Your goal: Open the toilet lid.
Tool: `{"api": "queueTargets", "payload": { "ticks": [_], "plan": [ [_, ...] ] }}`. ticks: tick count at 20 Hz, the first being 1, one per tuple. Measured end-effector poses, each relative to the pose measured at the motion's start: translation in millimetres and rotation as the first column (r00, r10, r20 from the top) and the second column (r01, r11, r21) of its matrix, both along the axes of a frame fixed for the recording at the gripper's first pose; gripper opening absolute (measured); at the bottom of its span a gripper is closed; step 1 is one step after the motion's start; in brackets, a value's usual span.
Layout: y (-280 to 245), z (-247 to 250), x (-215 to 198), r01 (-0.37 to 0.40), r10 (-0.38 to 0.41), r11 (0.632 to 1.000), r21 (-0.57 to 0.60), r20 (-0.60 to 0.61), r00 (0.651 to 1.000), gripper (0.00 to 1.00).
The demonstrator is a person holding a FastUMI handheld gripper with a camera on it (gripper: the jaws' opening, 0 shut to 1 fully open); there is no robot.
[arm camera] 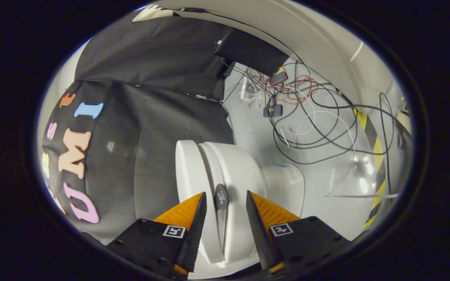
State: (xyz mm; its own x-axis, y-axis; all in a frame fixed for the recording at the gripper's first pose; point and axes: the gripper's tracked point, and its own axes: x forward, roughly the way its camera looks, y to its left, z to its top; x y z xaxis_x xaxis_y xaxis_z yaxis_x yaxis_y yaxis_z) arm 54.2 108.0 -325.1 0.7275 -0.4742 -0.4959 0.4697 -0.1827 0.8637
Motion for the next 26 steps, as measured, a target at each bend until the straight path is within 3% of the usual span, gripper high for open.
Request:
{"api": "queueTargets", "payload": {
  "ticks": [8,12,16,17,18,20,22,26],
  "plan": [
    [-1.7,-17.6,42.2,-0.034,0.020,0.993,0.116,0.121,0.992,0.64],
    [-13.7,-20.0,40.1,0.040,-0.066,0.985,0.166,0.154,0.986,0.64],
    [-14.2,-21.8,41.3,0.026,-0.049,0.985,0.173,0.132,0.990,0.64],
    [-35.9,-5.5,26.0,0.046,-0.074,0.989,0.140,0.205,0.976,0.53],
    [-22.0,-16.7,44.7,0.001,-0.025,0.990,0.143,0.165,0.986,0.43],
    [-23.4,-10.8,42.5,-0.012,-0.005,0.993,0.120,0.135,0.991,0.22],
    [-22.0,-3.1,42.7,-0.038,0.028,0.996,0.079,0.125,0.992,0.22],
    [-21.7,0.0,45.8,-0.068,0.065,0.997,0.028,0.101,0.993,0.11]
  ]
}}
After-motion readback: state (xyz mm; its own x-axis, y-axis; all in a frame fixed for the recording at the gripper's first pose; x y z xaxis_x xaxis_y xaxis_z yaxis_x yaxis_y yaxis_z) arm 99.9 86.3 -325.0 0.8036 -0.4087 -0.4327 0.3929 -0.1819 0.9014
